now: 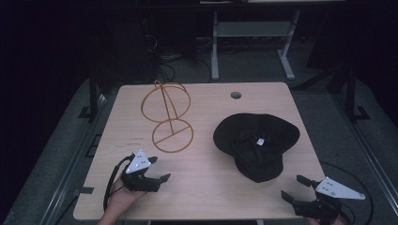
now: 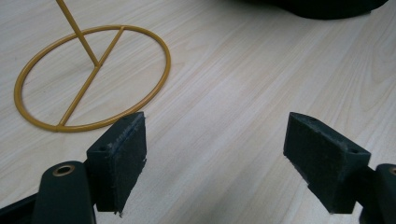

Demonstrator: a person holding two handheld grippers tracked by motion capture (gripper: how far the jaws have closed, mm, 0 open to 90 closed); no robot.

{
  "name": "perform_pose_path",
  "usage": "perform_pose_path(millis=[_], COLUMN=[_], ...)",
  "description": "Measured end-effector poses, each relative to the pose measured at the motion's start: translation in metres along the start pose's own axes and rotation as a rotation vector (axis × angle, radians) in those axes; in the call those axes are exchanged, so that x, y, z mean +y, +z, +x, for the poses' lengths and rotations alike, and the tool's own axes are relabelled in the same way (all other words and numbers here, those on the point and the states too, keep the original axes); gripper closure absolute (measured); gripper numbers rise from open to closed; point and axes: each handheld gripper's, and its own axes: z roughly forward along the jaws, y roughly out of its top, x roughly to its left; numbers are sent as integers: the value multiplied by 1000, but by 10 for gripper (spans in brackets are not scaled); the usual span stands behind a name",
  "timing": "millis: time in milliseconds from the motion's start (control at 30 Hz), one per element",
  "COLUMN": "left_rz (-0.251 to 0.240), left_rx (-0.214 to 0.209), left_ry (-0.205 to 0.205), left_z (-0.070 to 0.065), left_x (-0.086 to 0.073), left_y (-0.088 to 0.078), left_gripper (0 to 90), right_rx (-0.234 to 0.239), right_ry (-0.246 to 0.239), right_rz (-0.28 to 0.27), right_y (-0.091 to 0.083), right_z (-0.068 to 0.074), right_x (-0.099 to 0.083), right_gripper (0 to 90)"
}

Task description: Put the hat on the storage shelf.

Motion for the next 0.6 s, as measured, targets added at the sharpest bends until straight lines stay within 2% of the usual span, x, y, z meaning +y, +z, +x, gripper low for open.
perform_pose_path(millis=[100, 200, 400, 600], left_rz=[7, 21, 10, 2], left_rx=[-14, -25, -50, -68], left_ry=[-13, -7, -19, -12], left_z=[0, 0, -4, -7], left_x=[0, 0, 2, 3], left_y=[3, 5, 7, 7], left_gripper=[209, 209, 208, 206], right_rx=[4, 6, 7, 7], right_ry=[6, 10, 3, 3], right_rz=[0, -5, -8, -12], right_y=[0, 0, -1, -2], right_z=[-2, -2, -2, 0], right_x=[-1, 0, 0, 1], right_gripper=[148, 148, 148, 148])
